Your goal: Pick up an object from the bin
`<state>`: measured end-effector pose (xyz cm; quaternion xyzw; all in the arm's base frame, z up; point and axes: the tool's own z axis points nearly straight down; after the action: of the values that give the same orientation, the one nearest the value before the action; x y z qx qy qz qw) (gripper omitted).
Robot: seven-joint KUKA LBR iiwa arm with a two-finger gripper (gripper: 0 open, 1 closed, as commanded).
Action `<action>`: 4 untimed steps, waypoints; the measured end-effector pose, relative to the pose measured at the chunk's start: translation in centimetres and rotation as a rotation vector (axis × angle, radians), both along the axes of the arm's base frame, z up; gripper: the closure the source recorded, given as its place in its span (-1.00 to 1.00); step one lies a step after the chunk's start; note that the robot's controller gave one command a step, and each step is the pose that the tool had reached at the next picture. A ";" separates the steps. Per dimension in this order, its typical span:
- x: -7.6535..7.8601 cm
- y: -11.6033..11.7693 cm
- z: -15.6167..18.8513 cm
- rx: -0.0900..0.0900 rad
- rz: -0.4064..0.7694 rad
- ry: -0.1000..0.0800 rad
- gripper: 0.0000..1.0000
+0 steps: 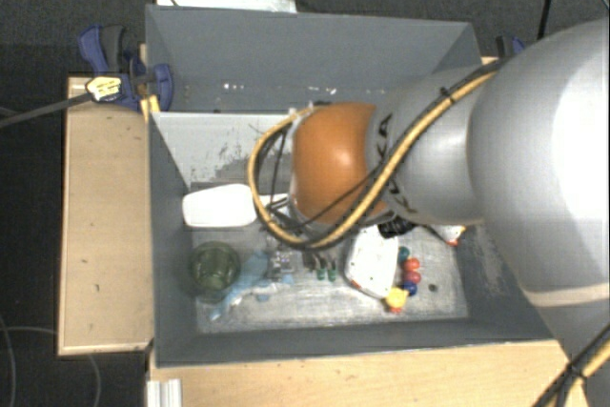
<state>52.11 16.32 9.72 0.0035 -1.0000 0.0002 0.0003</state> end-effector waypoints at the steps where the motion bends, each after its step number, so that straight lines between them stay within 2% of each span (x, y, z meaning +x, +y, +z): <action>1: 1.3 0.4 1.1 0.003 0.002 -0.004 1.00; 2: 3.3 0.3 1.6 -0.001 -0.009 -0.001 1.00; 3: 3.8 0.8 2.8 0.000 -0.002 -0.002 1.00; 4: 2.6 3.2 4.0 -0.004 -0.020 -0.001 1.00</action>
Offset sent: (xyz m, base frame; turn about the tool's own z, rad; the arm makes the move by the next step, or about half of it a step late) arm 0.0426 0.0088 0.0193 0.0134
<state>54.66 19.54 13.71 -0.0063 -1.0000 0.0022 -0.0002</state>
